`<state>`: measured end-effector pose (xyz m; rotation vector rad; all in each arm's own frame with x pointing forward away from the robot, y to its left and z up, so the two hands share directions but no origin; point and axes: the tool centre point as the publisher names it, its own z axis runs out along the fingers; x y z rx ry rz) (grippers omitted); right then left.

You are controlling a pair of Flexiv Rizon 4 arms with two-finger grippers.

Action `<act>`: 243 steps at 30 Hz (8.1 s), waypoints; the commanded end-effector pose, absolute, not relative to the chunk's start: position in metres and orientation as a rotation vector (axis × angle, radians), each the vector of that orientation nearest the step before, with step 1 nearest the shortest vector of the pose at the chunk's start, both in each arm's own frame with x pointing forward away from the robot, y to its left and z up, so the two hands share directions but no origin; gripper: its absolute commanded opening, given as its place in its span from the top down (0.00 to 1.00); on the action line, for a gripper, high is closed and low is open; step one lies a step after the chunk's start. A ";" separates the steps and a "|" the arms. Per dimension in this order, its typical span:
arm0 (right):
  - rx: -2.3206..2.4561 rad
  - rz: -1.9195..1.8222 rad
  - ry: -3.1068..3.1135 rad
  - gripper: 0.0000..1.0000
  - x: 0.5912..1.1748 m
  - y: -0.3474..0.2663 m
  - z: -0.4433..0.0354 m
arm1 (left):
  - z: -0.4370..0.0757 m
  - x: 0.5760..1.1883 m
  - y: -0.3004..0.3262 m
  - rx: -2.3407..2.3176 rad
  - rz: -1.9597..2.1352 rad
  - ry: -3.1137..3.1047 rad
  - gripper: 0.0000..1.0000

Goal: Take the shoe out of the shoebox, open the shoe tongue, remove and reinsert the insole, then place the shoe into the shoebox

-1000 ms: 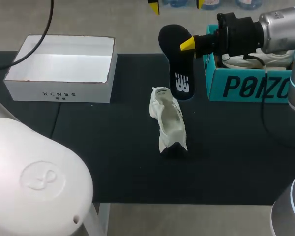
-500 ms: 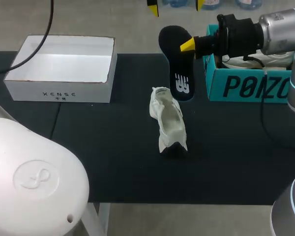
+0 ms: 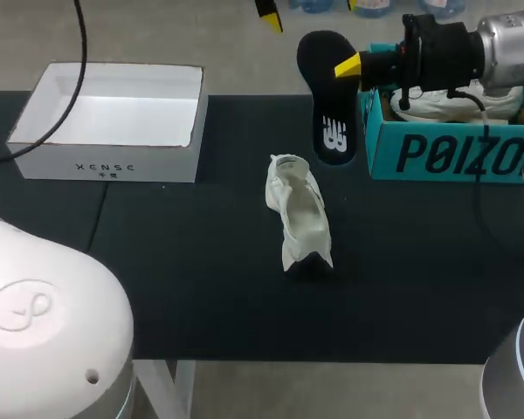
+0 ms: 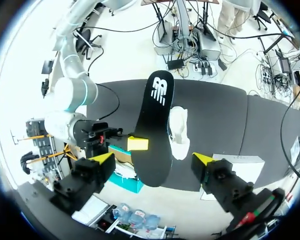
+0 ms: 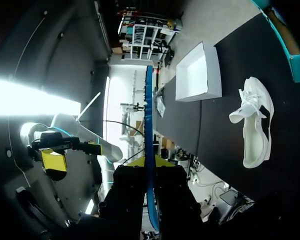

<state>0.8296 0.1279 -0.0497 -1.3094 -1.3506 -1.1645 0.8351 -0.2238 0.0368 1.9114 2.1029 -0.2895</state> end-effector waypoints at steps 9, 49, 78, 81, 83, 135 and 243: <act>-1.141 -1.161 -1.134 1.00 0.829 0.116 -0.025 | 0.019 0.819 -0.188 1.453 -0.650 1.675 0.00; -1.139 -1.217 -1.063 1.00 0.805 0.134 0.023 | 0.007 0.846 -0.242 1.253 -0.928 1.575 1.00; -1.508 -1.185 -1.327 0.00 0.836 0.054 -0.023 | -0.013 0.825 -0.218 1.213 -1.025 1.674 1.00; -1.508 -1.185 -1.327 0.00 0.836 0.054 -0.023 | -0.016 0.818 -0.217 1.172 -1.082 1.686 1.00; -1.508 -1.185 -1.327 0.00 0.836 0.054 -0.023 | -0.018 0.814 -0.215 1.155 -1.096 1.700 1.00; -1.767 -0.896 -1.751 0.00 0.853 -0.133 -0.056 | -0.026 0.785 -0.242 1.006 -1.180 1.811 1.00; -1.767 -0.896 -1.751 0.00 0.853 -0.133 -0.056 | -0.312 0.793 -0.229 1.153 -1.413 2.142 1.00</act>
